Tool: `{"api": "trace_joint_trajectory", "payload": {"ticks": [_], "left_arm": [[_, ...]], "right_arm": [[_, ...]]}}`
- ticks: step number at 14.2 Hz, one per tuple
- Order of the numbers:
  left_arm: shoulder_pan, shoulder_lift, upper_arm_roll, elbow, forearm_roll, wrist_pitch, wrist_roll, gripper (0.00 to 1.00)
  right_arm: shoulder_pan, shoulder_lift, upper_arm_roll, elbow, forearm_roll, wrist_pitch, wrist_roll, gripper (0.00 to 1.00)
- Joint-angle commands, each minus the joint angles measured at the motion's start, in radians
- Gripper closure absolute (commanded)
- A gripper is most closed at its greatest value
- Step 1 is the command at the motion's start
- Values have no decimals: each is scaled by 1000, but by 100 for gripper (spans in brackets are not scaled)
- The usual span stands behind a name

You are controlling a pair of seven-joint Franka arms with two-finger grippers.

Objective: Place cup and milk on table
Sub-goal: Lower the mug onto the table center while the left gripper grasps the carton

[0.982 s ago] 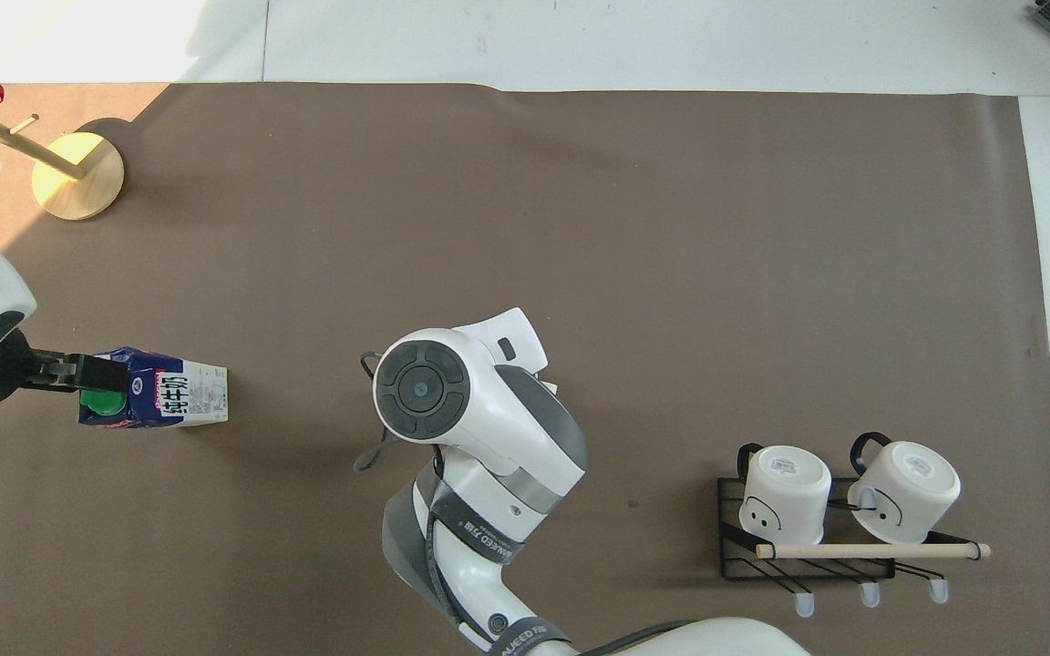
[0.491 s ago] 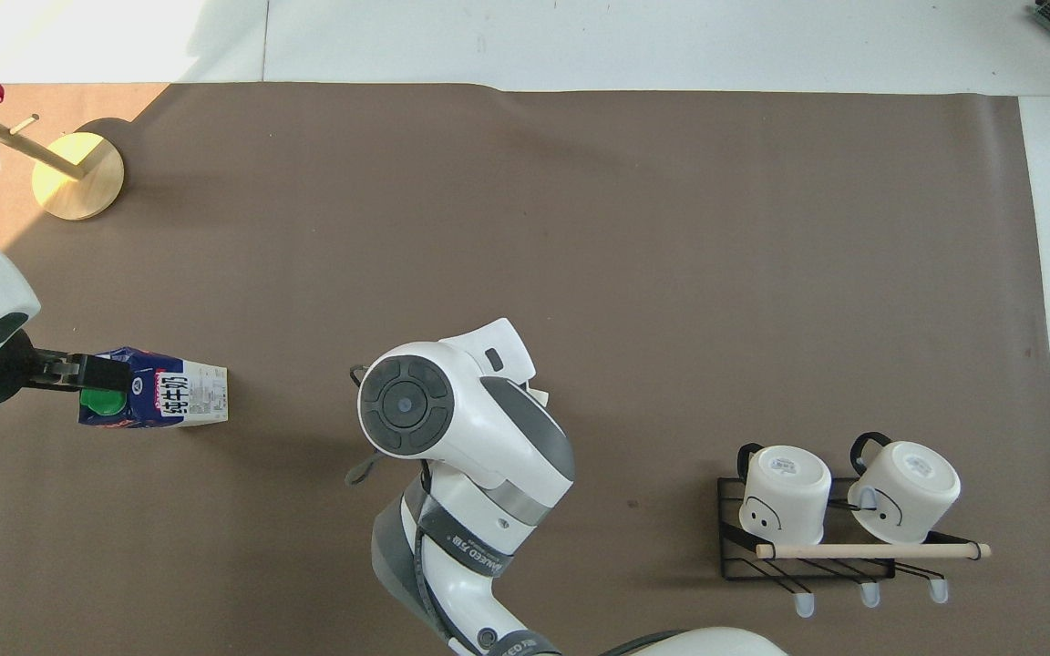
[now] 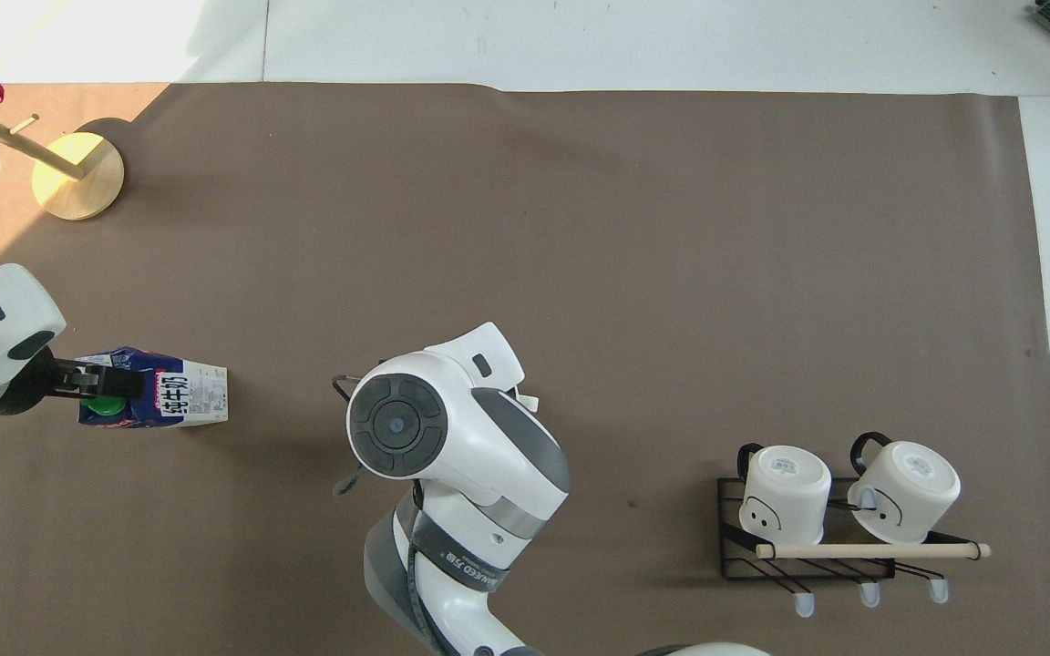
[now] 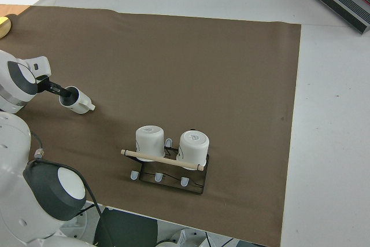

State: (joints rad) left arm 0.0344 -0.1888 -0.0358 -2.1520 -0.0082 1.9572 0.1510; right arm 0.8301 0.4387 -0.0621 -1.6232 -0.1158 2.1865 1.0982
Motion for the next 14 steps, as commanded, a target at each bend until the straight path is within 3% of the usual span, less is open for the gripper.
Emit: {"api": "trace_joint_trajectory", "payload": {"ticks": [1,7,11,14], "left_arm": [[9,-38,-4,-65,23,65,48,0],[10,-44,-4,-98,23,97,62,0],[4,-46,-4,-97,23,97,61,24],[5,-41,-4,-89,23,89,61,40]], "right_arm": [[-41,-95,4,-23,1,-8,-23,0],[-228,-334,4,-46,2,-267,-190,0],[-385,-451,4,-46,2,-367,-372,0],[-479,-494,-4,-41,34,-450,-533,0]]}}
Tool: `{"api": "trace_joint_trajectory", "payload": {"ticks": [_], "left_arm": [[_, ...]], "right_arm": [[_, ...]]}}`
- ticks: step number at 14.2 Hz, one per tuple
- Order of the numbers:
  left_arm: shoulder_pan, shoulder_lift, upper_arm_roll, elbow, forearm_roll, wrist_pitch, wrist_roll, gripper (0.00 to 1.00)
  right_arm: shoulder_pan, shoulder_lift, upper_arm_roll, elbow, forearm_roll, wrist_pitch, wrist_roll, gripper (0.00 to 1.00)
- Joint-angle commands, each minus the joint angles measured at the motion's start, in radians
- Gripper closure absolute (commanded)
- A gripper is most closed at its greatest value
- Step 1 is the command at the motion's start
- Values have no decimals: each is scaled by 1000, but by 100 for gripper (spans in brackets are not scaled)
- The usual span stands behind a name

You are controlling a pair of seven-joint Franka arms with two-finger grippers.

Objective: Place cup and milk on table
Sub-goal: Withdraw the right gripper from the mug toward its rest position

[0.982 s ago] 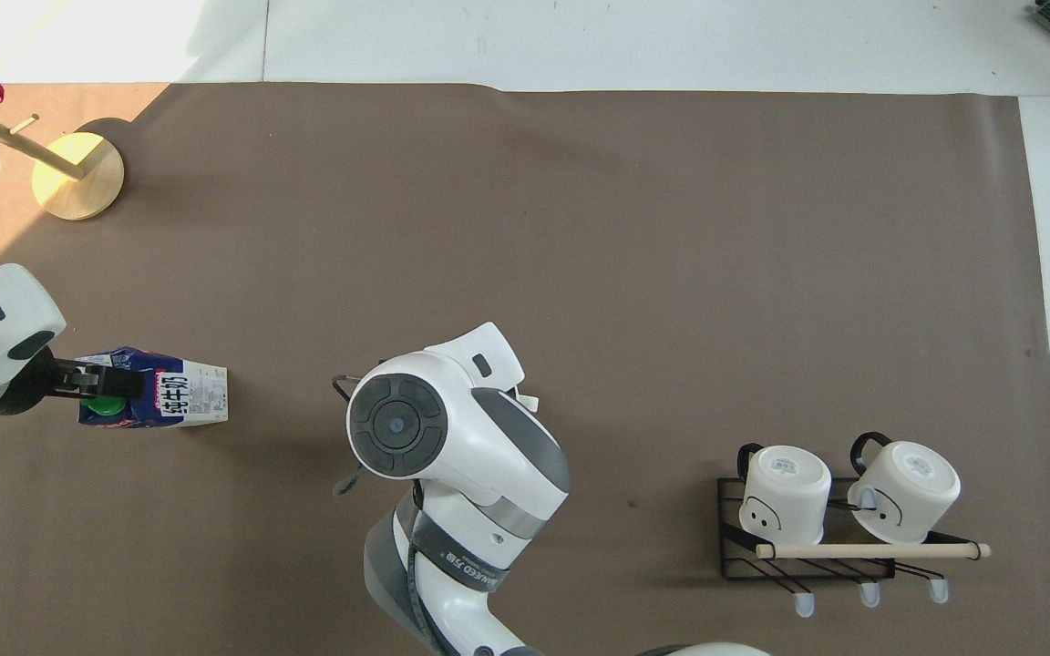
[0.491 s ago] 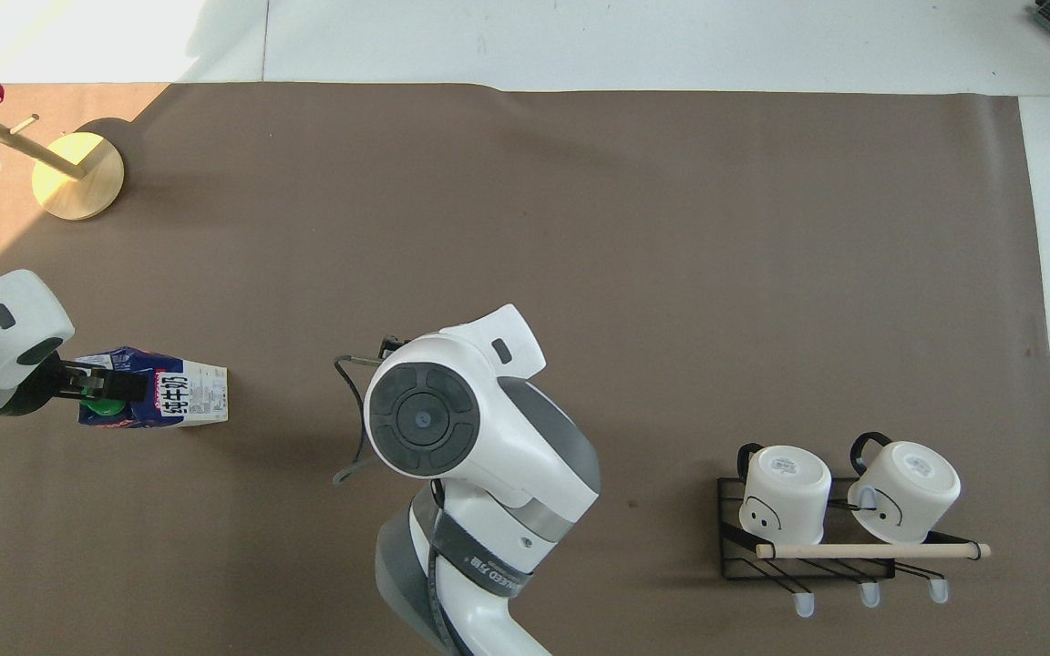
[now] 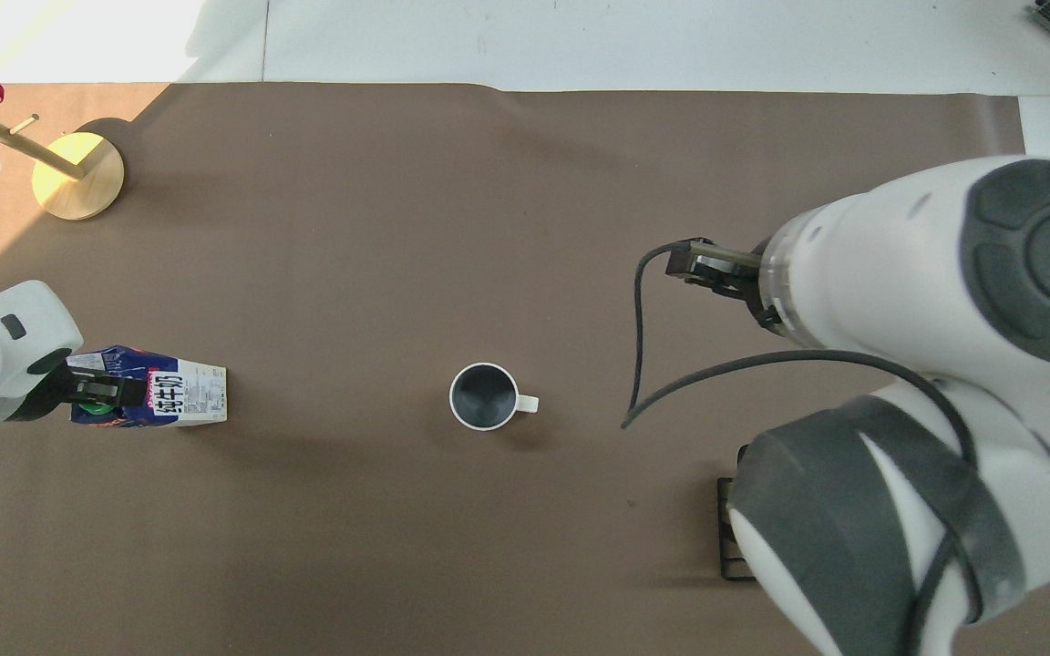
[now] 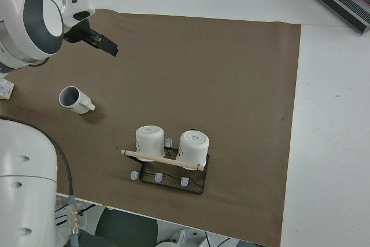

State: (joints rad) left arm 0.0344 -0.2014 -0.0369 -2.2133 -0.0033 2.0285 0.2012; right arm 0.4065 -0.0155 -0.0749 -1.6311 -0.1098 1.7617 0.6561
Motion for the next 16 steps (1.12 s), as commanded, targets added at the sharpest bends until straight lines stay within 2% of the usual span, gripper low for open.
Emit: {"api": "trace_joint_trajectory", "payload": {"ticks": [1,5,7,9,13,16], "left_arm": [[5,-29,-3,-26,19,15,10,42],[10,-18,-3,10,17,-23,3,50],[1,-1,-4,82,17,-69,-23,50],[-16,42,-14,194,16,-175,-101,50],[-137,60,-14,280,11,-264,-270,50],[-238,60,-14,307,11,-286,-420,50]], "right_arm": [[-93,-49,7,-33,47,-45,-131,0],[-213,-86,3,-29,55,-70,-326,0],[-268,-87,1,-9,77,-105,-410,0],[-310,-77,-2,20,133,-108,-429,0],[-318,29,-5,209,121,-238,-432,0],[-314,22,-5,202,136,-231,-463,0]]}}
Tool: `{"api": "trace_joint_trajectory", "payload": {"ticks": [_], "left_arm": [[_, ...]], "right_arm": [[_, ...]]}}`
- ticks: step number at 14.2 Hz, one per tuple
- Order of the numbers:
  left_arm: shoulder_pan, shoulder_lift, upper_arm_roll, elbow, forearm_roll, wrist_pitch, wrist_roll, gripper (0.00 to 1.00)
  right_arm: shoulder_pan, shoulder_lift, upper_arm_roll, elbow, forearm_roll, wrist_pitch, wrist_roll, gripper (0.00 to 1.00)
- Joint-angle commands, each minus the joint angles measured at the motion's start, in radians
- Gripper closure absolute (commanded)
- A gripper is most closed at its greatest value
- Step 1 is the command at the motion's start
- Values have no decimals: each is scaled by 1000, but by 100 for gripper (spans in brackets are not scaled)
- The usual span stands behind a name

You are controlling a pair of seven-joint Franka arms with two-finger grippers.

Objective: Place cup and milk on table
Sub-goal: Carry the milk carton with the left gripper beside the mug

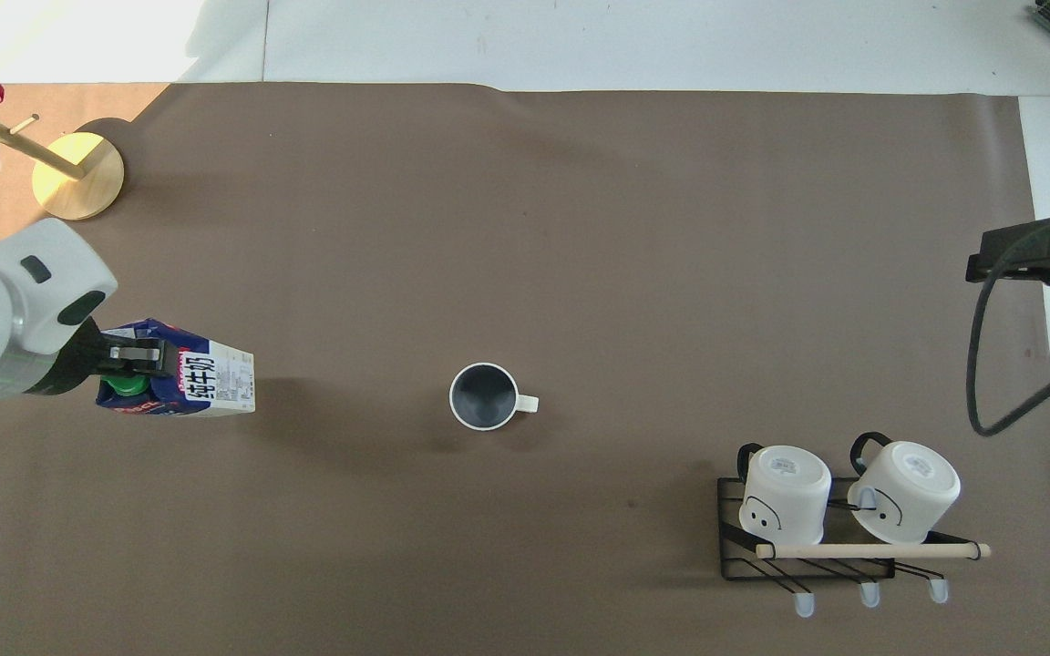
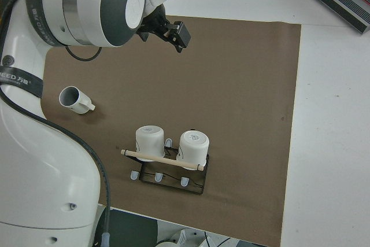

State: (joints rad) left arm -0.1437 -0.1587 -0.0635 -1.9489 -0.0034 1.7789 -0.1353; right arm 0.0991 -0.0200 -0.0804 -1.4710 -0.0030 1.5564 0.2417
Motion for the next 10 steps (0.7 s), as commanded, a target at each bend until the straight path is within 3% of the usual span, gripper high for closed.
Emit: {"api": "trace_joint_trajectory", "payload": {"ticks": [1,10], "left_arm": [[-88,19,13,41,11,-26,-122,50],[-249,22,13,-2,6,54,-323,53]], "right_arm": [[-6,28,4,41,18,-27,-62,0],[-10,15,-1,29,17,-30,-59,0]]}}
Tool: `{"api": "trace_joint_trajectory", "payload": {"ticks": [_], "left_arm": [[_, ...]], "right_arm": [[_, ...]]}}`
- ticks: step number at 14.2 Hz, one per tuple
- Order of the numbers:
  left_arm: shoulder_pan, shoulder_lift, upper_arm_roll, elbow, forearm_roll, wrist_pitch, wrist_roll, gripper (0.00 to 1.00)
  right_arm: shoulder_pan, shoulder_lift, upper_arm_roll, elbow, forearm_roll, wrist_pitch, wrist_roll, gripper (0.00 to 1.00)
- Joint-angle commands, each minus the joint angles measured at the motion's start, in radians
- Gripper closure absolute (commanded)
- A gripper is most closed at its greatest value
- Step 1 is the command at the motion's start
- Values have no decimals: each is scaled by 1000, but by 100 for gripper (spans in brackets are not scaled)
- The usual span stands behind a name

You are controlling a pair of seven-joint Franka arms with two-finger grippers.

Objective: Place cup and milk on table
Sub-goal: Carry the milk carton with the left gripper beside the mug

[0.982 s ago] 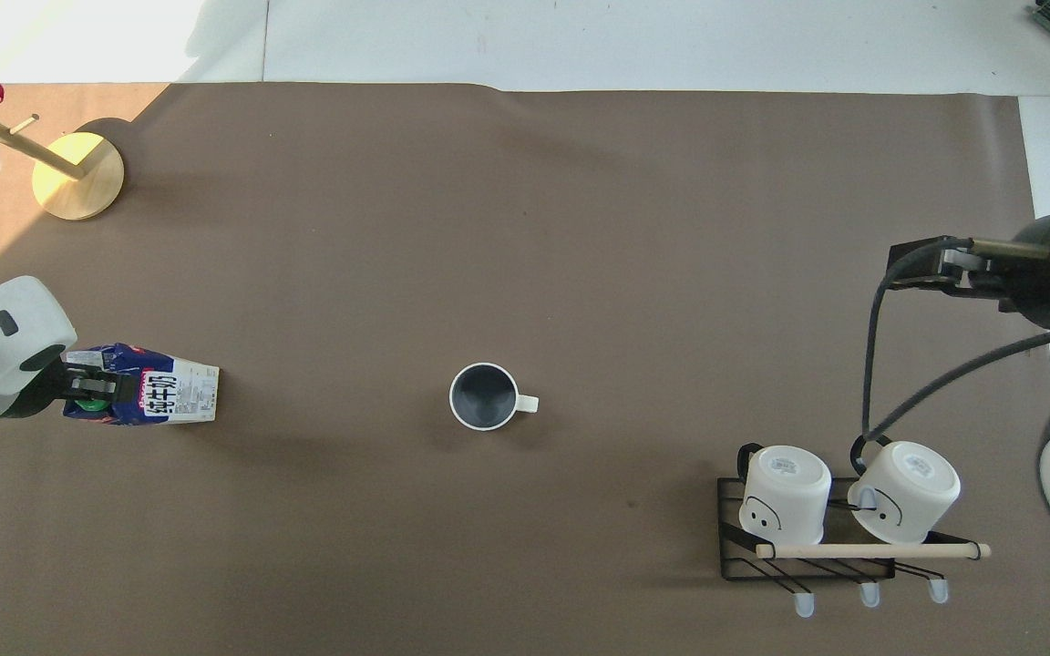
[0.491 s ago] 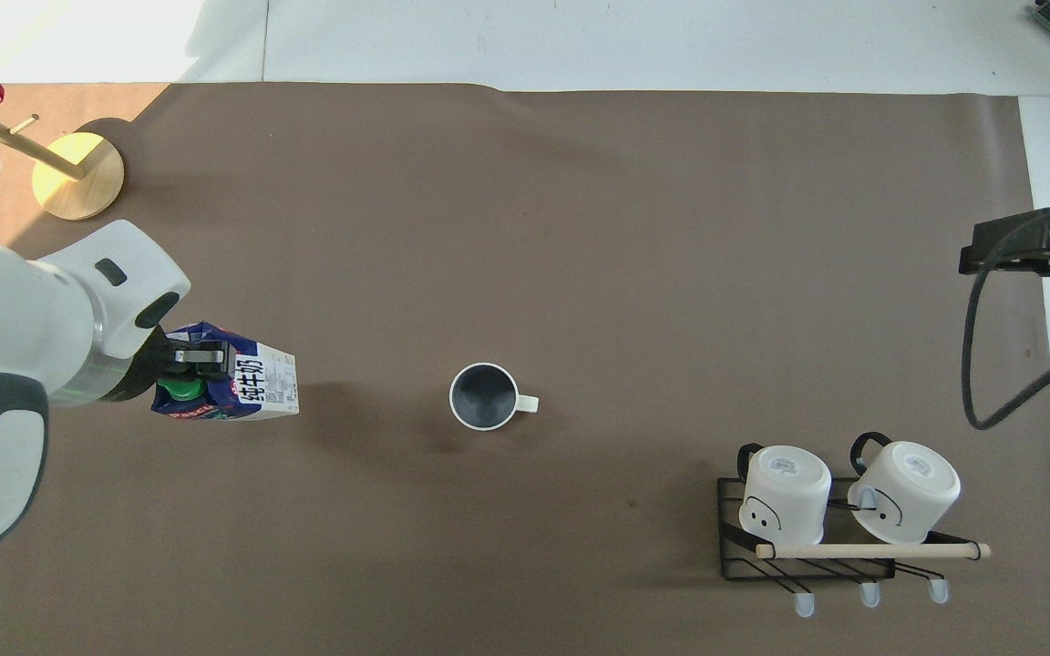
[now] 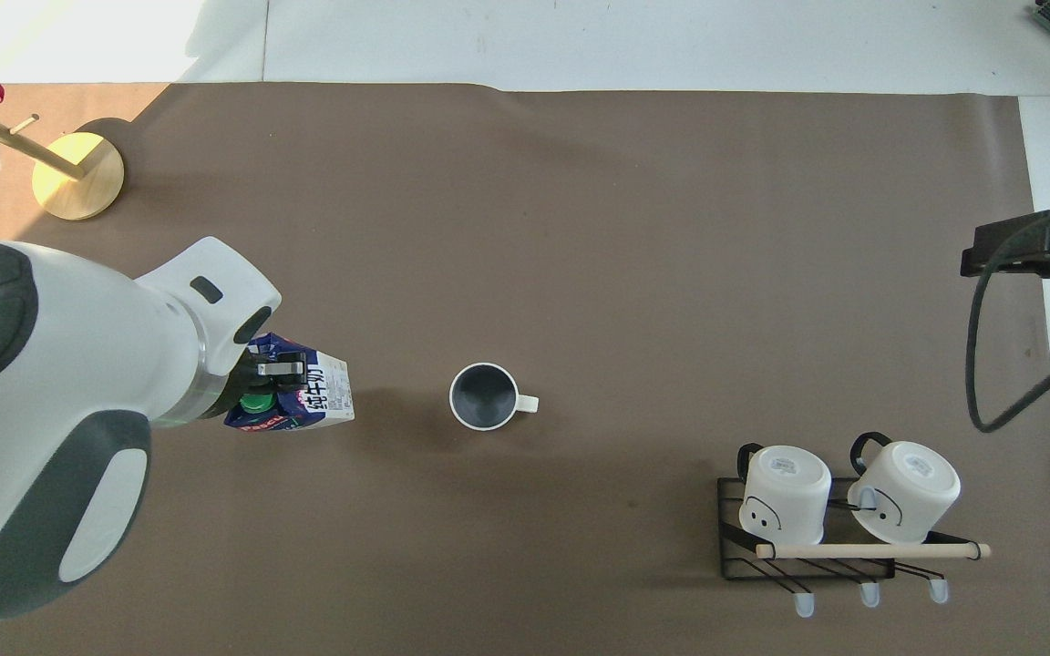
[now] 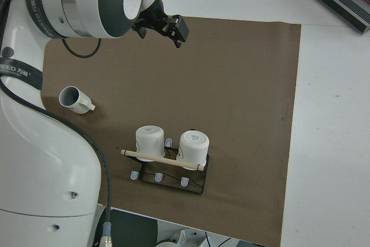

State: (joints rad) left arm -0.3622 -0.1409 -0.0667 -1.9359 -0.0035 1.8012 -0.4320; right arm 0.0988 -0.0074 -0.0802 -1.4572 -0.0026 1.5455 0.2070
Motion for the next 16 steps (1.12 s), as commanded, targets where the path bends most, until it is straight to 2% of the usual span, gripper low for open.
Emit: {"api": "trace_joint_trajectory", "payload": {"ticks": [1,7,16], "left_arm": [[-55,4,16,-34,7,44,-46,53],[-93,1,16,-127,8,167,-116,53],[-119,4,16,-208,13,272,-145,52]], "right_arm": [[-11,4,-3,15,16,-21,-26,0],[-105,0,54,15,21,-28,-29,0],[-106,-14,85,12,16,-68,-20,0]]}}
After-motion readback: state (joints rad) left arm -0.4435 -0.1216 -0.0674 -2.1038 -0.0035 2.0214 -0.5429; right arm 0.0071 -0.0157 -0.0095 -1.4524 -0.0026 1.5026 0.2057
